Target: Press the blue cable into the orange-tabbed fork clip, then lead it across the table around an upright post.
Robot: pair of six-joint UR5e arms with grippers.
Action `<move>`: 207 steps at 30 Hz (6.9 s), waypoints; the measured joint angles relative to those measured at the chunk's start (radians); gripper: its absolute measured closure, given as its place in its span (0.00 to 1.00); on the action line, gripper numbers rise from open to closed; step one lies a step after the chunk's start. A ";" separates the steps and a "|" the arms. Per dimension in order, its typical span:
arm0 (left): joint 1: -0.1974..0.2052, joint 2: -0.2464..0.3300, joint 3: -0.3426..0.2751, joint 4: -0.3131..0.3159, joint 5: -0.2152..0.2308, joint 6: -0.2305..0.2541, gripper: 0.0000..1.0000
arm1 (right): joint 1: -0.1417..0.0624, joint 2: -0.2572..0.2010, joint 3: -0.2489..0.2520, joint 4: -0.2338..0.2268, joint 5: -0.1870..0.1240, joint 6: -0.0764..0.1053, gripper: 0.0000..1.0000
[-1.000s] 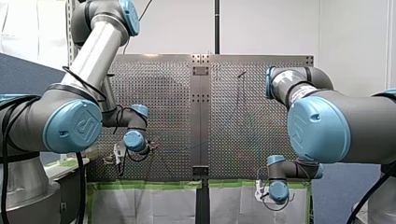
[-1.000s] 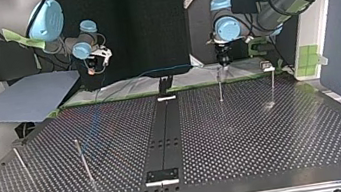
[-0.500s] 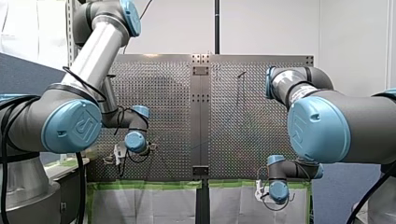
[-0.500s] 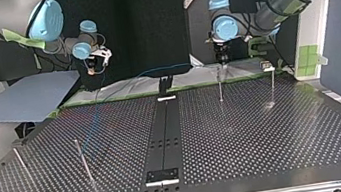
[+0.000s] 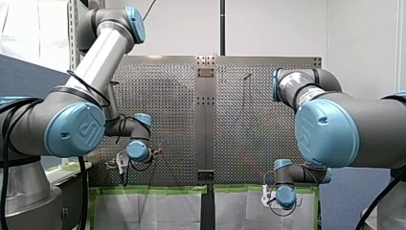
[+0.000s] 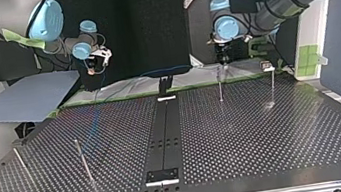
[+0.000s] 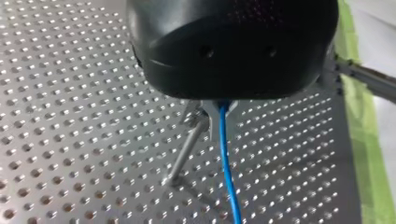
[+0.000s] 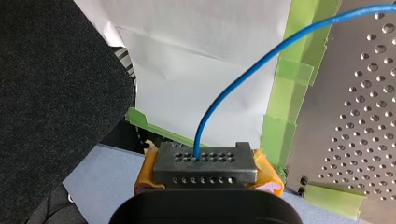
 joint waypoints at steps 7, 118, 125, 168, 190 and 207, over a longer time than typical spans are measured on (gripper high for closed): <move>0.016 0.000 0.000 0.010 0.001 -0.001 1.00 | 0.001 0.000 0.000 0.007 0.002 0.000 1.00; 0.099 -0.052 0.098 0.001 0.140 0.012 0.20 | 0.003 0.000 -0.006 0.016 0.018 -0.007 1.00; 0.096 -0.052 0.098 -0.055 0.131 0.051 0.09 | 0.005 0.000 -0.005 0.016 0.019 -0.008 1.00; 0.059 0.056 0.014 -0.161 0.175 0.090 0.09 | 0.007 0.000 -0.005 0.024 0.018 -0.005 1.00; 0.038 0.057 0.007 -0.155 0.169 0.074 0.09 | 0.010 0.000 -0.005 0.029 0.018 -0.003 1.00; -0.024 0.083 -0.041 -0.116 0.133 0.086 0.11 | 0.011 0.000 -0.005 0.033 0.018 -0.003 1.00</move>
